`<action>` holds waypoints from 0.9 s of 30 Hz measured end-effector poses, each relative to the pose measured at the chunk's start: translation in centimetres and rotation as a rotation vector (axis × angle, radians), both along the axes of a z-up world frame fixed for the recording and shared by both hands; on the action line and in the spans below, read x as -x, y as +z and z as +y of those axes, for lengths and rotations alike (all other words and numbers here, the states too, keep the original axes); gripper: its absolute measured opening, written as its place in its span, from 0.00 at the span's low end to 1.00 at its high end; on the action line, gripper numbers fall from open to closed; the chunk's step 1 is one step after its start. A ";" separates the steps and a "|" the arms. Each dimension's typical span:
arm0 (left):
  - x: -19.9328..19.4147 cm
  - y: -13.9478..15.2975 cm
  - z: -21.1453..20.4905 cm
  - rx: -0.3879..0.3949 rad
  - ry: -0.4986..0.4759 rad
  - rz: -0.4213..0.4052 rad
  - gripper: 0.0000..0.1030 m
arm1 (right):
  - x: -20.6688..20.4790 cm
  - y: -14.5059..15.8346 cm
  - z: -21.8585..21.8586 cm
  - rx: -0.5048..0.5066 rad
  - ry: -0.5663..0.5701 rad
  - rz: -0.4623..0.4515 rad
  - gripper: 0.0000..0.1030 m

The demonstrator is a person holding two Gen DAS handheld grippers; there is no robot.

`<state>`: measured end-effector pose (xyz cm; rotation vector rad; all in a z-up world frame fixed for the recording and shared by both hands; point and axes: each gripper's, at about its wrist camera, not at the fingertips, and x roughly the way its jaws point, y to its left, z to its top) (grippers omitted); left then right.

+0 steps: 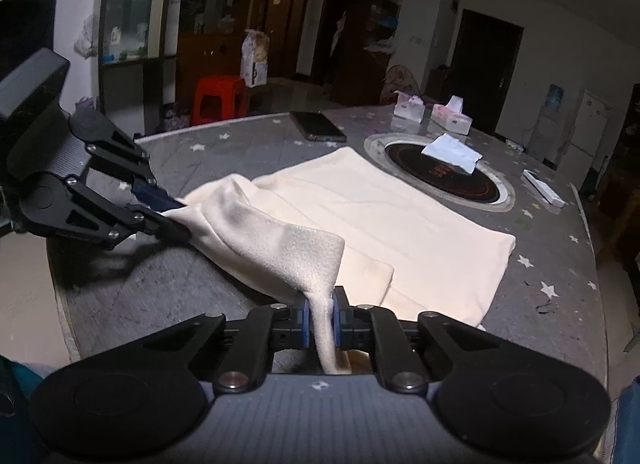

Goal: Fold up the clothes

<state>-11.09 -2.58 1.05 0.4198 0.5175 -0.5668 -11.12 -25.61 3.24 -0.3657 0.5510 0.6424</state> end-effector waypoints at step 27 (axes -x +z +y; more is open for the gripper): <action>2.0 7.5 -0.9 0.075 -0.054 -0.053 0.09 | 5.4 7.3 -2.0 -0.055 -0.002 -0.046 0.08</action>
